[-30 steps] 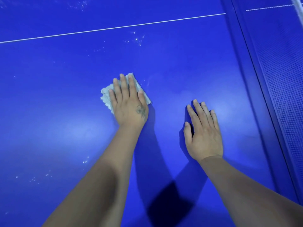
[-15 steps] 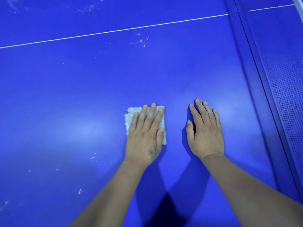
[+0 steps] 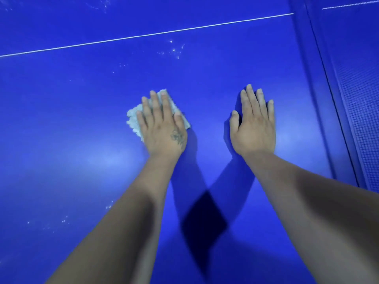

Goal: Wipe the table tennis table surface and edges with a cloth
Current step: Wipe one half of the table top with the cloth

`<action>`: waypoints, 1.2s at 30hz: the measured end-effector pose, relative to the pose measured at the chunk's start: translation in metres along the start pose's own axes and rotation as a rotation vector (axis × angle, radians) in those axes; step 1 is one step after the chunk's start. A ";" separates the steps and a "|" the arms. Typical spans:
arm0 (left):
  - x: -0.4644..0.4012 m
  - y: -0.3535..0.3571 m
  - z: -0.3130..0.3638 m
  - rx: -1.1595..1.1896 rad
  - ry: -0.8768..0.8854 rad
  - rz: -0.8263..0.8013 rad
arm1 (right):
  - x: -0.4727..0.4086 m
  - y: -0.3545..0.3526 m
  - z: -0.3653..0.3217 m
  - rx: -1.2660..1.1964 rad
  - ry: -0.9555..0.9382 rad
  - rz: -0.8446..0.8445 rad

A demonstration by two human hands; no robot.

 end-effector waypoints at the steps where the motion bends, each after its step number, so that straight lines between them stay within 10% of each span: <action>1: -0.005 0.003 0.014 0.003 0.036 0.003 | 0.001 0.000 0.001 0.004 -0.001 0.003; 11: 0.065 0.013 0.074 -0.044 0.518 -0.071 | -0.001 0.000 0.002 0.029 0.011 -0.005; 23: 0.009 -0.010 -0.035 -0.061 0.199 0.010 | -0.002 0.003 0.004 0.029 -0.001 0.000; 30: -0.079 -0.001 0.013 -0.020 0.059 0.058 | -0.003 0.002 0.004 0.060 -0.007 -0.014; 36: -0.075 0.011 0.083 -0.003 0.271 0.059 | -0.003 0.004 0.004 0.052 -0.003 -0.012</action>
Point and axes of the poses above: each hand's wrist, its own x-axis away from the middle knuckle, its own y-axis out of the palm, z = x × y, the point moved 7 cm from there along -x, towards the middle knuckle, and after that the axes turned 1 degree about y, right-handed, at the moved point
